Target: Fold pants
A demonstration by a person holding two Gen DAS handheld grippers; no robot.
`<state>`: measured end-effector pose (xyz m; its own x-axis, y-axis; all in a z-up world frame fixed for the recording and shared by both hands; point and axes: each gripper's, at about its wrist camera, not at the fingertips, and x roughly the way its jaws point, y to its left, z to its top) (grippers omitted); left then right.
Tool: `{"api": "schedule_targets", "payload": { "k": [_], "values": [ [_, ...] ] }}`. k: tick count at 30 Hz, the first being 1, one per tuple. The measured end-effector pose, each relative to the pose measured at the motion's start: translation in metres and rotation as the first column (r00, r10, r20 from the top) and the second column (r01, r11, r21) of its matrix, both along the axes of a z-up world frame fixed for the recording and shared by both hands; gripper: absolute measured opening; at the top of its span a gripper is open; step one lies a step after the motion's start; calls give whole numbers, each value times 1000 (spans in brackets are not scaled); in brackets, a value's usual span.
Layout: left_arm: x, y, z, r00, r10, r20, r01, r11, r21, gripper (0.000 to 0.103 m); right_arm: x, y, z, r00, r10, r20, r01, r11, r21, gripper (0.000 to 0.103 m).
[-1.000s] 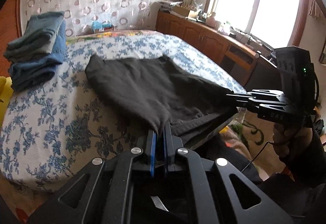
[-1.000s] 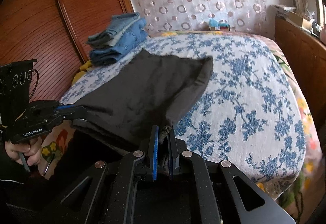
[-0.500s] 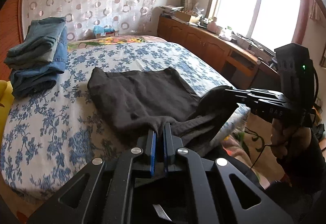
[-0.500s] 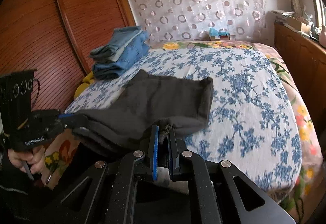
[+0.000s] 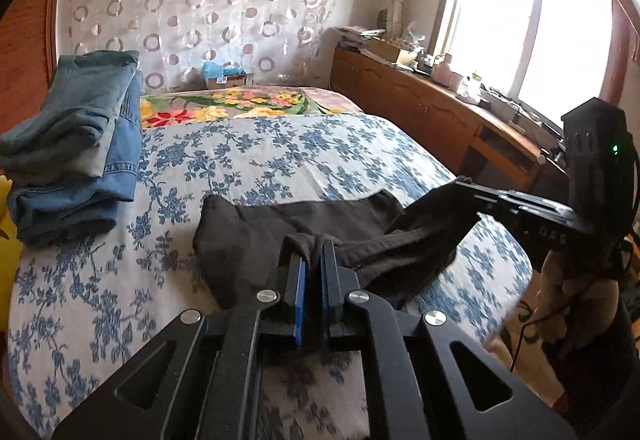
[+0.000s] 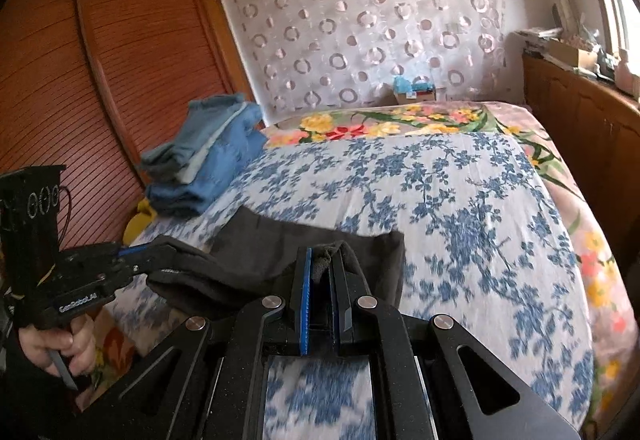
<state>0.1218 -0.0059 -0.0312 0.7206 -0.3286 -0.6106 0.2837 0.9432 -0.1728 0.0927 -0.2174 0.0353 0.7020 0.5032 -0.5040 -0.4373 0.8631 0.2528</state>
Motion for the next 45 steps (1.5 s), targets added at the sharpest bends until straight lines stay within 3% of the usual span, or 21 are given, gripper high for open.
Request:
{"api": "schedule_targets", "payload": {
  "k": [8, 10, 13, 14, 15, 24, 33, 44, 45],
  "values": [
    [20, 4, -4, 999, 35, -4, -35, 999, 8, 7, 30, 20, -15, 999, -16, -32, 15, 1000, -14, 7],
    [20, 5, -6, 999, 42, -9, -42, 999, 7, 13, 34, 24, -14, 999, -21, -33, 20, 999, -30, 7],
    [15, 5, -7, 999, 37, -6, -36, 999, 17, 33, 34, 23, -11, 1000, -22, -20, 21, 999, -46, 15],
    [12, 7, -7, 999, 41, 3, -41, 999, 15, 45, 31, 22, -9, 1000, -25, -13, 24, 998, -54, 17],
    [9, 9, -7, 999, 48, 12, -48, 999, 9, 49, 29, 21, -8, 1000, -24, -3, 24, 998, -60, 19],
    [-5, 22, -34, 995, 72, -63, -72, 997, 4, 49, 4, 2, -13, 1000, 8, 30, -3, 988, -155, 32],
    [-2, 13, -60, 990, 59, -130, -55, 998, 32, 49, 15, 4, -43, 995, 40, -91, -57, 980, -193, 32],
    [5, 5, -66, 990, 56, -130, -44, 995, 93, 49, 25, 17, -56, 991, 28, -132, -60, 967, -246, 32],
    [4, 5, -66, 990, 54, -127, -43, 995, 91, 45, 24, 18, -56, 991, 27, -129, -59, 967, -250, 32]
  ]
}}
